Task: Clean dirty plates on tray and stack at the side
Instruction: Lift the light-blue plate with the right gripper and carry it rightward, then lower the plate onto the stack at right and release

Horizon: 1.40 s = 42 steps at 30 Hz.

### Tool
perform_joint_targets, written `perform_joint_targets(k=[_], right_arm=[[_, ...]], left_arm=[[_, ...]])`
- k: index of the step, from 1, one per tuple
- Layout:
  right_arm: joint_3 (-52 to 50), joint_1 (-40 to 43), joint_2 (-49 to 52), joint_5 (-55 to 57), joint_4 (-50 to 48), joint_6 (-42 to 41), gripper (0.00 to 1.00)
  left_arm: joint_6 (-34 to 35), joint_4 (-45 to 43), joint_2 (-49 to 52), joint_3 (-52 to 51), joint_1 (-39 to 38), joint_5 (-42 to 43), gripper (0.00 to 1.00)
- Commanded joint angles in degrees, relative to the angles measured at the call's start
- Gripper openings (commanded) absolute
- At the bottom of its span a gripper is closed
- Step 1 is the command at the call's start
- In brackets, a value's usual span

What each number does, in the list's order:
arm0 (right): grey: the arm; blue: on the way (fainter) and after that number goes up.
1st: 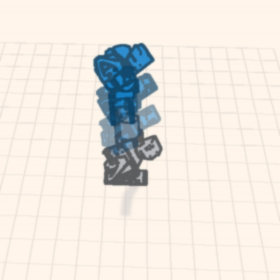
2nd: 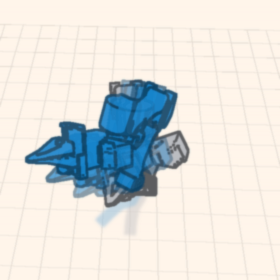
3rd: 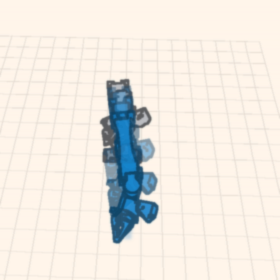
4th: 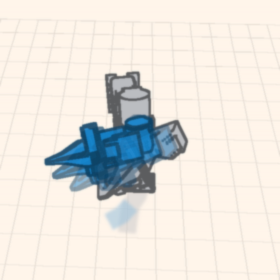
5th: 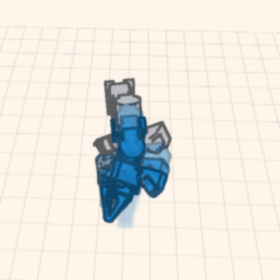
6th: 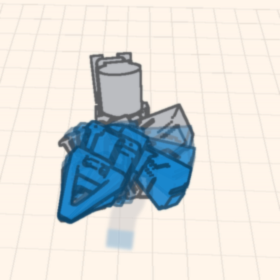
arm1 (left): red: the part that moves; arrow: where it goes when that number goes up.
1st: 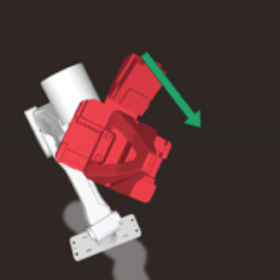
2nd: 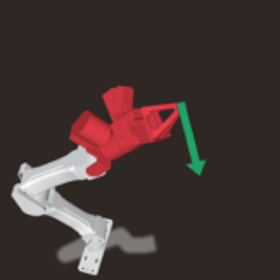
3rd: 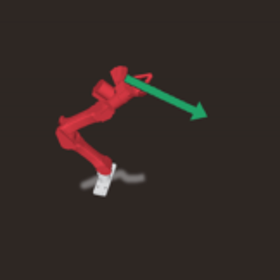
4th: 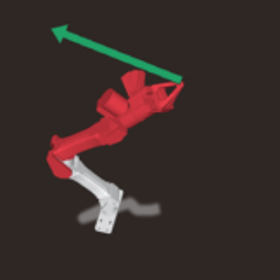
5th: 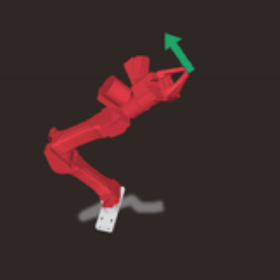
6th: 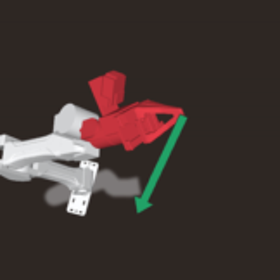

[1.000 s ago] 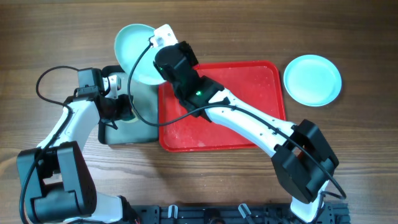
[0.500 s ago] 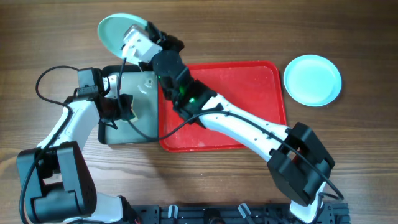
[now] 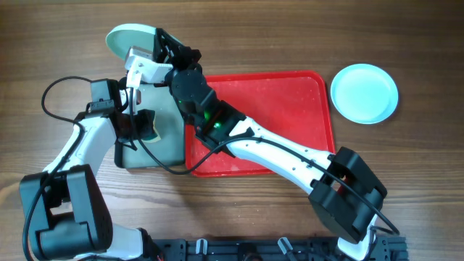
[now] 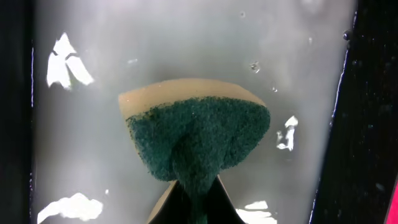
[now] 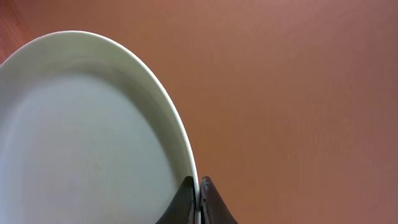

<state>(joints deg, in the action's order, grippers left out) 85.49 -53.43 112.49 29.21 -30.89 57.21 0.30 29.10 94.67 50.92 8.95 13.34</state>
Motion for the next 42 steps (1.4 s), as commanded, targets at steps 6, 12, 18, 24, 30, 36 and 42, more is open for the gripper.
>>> perform_joint_targets(k=[6, 12, 18, 24, 30, 36, 42], right_arm=[[0.37, 3.3, 0.26, 5.84, 17.44, -53.77, 0.04], [0.37, 11.8, -1.99, -11.32, 36.52, -79.97, 0.04], [0.37, 28.35, -7.91, -17.2, 56.94, -80.28, 0.04], [0.31, 59.39, -8.46, -31.36, 74.86, -80.28, 0.04], [-1.55, 76.81, -8.39, -31.78, 84.54, -77.31, 0.04], [-8.46, 76.63, -8.35, -31.82, 80.24, -76.85, 0.04], [-9.88, 76.65, -8.35, -31.82, 76.06, -76.7, 0.39]], left_arm=[[0.37, -1.31, 1.05, -0.35, -0.22, 0.09, 0.04], [0.35, -1.57, 1.05, -0.35, -0.22, 0.11, 0.04], [0.35, -2.19, 1.05, -0.35, -0.22, 0.11, 0.04], [0.35, -2.16, 1.05, -0.35, -0.22, 0.11, 0.04], [0.35, -2.47, 1.05, -0.35, -0.22, 0.11, 0.04], [0.33, -1.9, 1.05, -0.35, -0.22, 0.09, 0.04], [0.33, -6.25, 1.05, -0.35, -0.22, 0.09, 0.06]])
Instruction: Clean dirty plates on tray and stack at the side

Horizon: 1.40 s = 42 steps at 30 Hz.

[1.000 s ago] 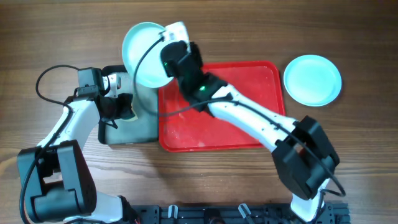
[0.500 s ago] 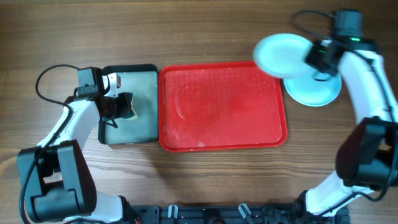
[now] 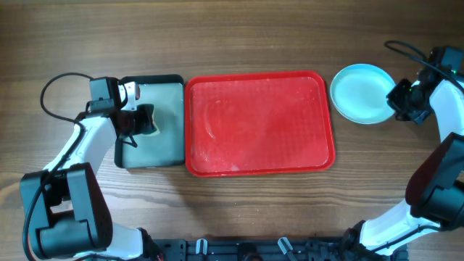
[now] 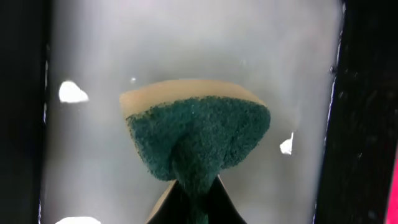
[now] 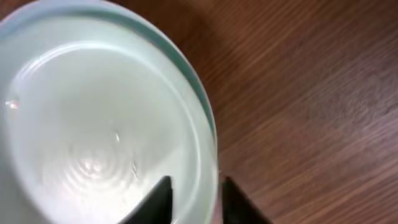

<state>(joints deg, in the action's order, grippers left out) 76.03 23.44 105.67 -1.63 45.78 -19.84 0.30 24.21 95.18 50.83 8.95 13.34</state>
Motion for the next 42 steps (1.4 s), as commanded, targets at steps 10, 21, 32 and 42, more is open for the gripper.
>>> perform_joint_targets(k=[10, 21, 32, 42], right_arm=[[-0.42, -4.44, -1.53, -10.45, -0.37, 6.93, 0.74], [-0.42, -15.63, -1.53, -10.25, -3.26, 13.68, 0.83], [-0.42, -16.31, -1.53, -10.25, -3.34, -15.1, 1.0], [-0.42, -16.31, -1.53, -10.25, -3.34, -15.28, 1.0]], left_arm=[[-7.04, -4.81, 0.55, -0.26, -0.22, 2.78, 0.13], [-4.61, -4.7, -0.79, 0.33, -0.22, 3.3, 0.42], [3.61, -8.92, -12.66, 3.67, -0.22, 4.2, 1.0], [3.61, -8.5, -12.66, 3.67, -0.22, 4.2, 1.0]])
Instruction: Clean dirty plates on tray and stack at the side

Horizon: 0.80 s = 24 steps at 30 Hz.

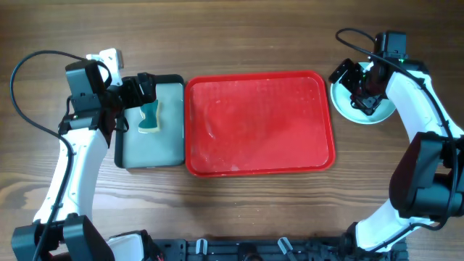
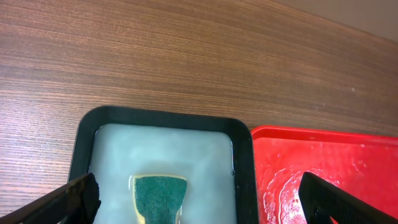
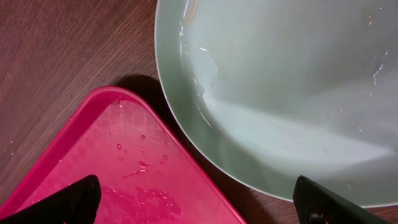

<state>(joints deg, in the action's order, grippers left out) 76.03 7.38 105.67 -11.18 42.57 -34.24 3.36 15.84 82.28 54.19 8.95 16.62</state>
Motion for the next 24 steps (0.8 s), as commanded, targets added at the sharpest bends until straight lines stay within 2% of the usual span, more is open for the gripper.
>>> perform_joint_targets(k=[1, 8, 11, 24], right_arm=[[-0.42, -0.24, -1.53, -0.7, -0.13, -0.87, 1.0], [-0.42, -0.24, -1.79, -0.68, -0.13, -0.9, 1.0], [-0.42, -0.35, -6.19, -0.68, -0.13, -0.87, 1.0], [-0.42, -0.46, -49.59, -0.7, 0.57, -0.9, 1.0]], left_arm=[[0.55, -0.11, 0.24, 0.31, -0.22, 0.92, 1.0], [0.55, -0.11, 0.24, 0.31, -0.22, 0.92, 1.0], [0.55, -0.11, 0.24, 0.31, -0.22, 0.92, 1.0], [0.55, -0.13, 0.24, 0.31, -0.22, 0.92, 1.0]])
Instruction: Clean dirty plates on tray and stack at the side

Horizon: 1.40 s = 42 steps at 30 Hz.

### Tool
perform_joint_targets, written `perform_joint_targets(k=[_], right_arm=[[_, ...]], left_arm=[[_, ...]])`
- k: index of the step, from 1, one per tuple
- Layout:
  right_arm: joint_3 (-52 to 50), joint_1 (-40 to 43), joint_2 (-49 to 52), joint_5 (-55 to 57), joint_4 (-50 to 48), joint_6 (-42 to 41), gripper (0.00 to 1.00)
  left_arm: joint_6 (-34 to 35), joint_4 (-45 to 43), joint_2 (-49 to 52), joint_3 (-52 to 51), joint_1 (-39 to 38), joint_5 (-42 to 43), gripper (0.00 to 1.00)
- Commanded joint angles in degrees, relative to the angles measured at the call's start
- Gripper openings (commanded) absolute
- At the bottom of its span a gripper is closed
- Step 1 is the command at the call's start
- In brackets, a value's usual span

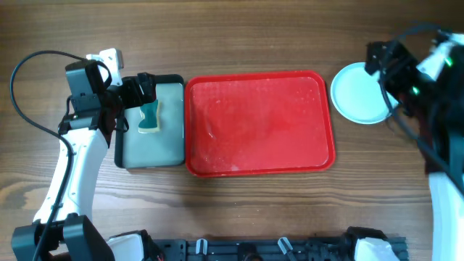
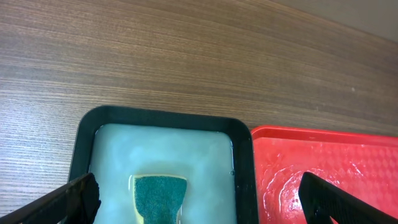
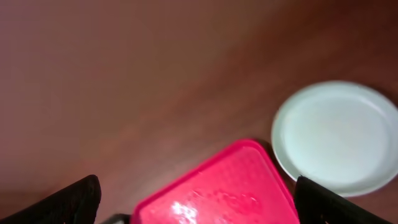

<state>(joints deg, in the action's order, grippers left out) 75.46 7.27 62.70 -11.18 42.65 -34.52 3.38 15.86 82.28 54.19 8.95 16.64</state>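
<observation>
The red tray (image 1: 259, 123) lies wet and bare in the middle of the table. To its right, a pale green plate (image 1: 360, 94) rests on the wood. From above I cannot tell how many plates lie there. My right gripper (image 1: 382, 59) hangs open high above the plate's far right edge, holding nothing. Its wrist view looks down on the plate (image 3: 339, 137) and the tray's corner (image 3: 217, 193) between the open fingers (image 3: 199, 202). My left gripper (image 1: 141, 93) is open above the green sponge (image 2: 160, 196). The sponge floats free, clear of the gripper (image 2: 202, 200).
A black basin (image 1: 119, 148) of cloudy water sits against the tray's left side, with the sponge (image 1: 150, 118) in it. Black cables loop over the table at the far left (image 1: 25, 69) and the far right (image 1: 406, 127). Bare wood lies all around.
My right gripper was low over the plate's left rim by the tray corner. It is now much higher and farther right, still open. The left arm and sponge have not moved.
At first my right gripper held a plate by its rim above the basin while the left was shut on the sponge. Then the plate lay to the right of the tray with the right gripper open beside it. Later the left had let go of the sponge and risen.
</observation>
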Motion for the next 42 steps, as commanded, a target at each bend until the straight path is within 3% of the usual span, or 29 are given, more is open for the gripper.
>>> perform_joint_targets(k=[1, 4, 7, 11, 14, 17, 20, 21, 24, 27, 32, 37, 39, 42], right_arm=[[0.15, -0.35, -9.42, -0.7, 0.92, -0.61, 1.0], [0.15, -0.35, -16.96, -0.52, 1.16, -0.59, 1.0], [0.15, -0.35, -22.88, 15.39, 7.26, -0.59, 1.0], [0.04, -3.23, -25.81, 18.27, 22.6, -0.13, 1.0], [-3.02, -4.63, -29.53, 20.37, 23.1, 0.04, 1.0], [-17.2, -4.63, -39.01, 19.45, 9.73, 2.78, 1.0], [-37.05, -4.63, -49.77, 13.0, -16.35, 11.85, 1.0], [-44.83, -4.63, -52.74, 10.14, -29.27, 14.38, 1.0], [-58.14, -4.63, -55.67, 8.98, -53.99, 16.06, 1.0], [-66.12, -4.63, -57.96, 8.98, -63.91, 19.52, 1.0], [-75.23, -4.81, -62.53, 8.98, -61.51, 21.73, 1.0], [-75.21, -7.1, -62.55, 7.37, -42.25, 31.39, 1.0], [-75.21, -7.1, -62.55, 4.44, -43.06, 38.95, 1.0], [-75.21, -7.1, -62.55, 4.92, -43.01, 41.62, 1.0]], left_arm=[[0.52, -0.15, 0.24, 0.31, -0.22, 0.9, 1.0], [0.52, -0.15, 0.24, 0.31, -0.22, 0.9, 1.0], [0.52, -0.15, 0.24, 0.31, -0.22, 0.9, 1.0], [0.52, -0.15, 0.24, 0.31, -0.22, 0.9, 1.0], [0.52, -0.13, 0.24, 0.31, -0.22, 0.9, 1.0], [0.52, -0.13, 0.24, 0.31, -0.22, 0.9, 1.0], [0.52, -0.13, 0.24, 0.31, -0.22, 0.9, 1.0], [0.52, -0.13, 0.24, 0.31, -0.22, 0.9, 1.0], [0.52, -0.15, 0.24, 0.31, -0.22, 0.9, 1.0], [0.52, -0.15, 0.24, 0.31, -0.22, 0.9, 1.0], [0.52, -0.15, 0.24, 0.31, -0.22, 0.9, 1.0], [0.52, -0.13, 0.24, 0.31, -0.22, 0.9, 1.0], [0.52, -0.13, 0.24, 0.31, -0.22, 0.87, 1.0], [0.52, -0.15, 0.24, 0.31, -0.22, 0.9, 1.0]])
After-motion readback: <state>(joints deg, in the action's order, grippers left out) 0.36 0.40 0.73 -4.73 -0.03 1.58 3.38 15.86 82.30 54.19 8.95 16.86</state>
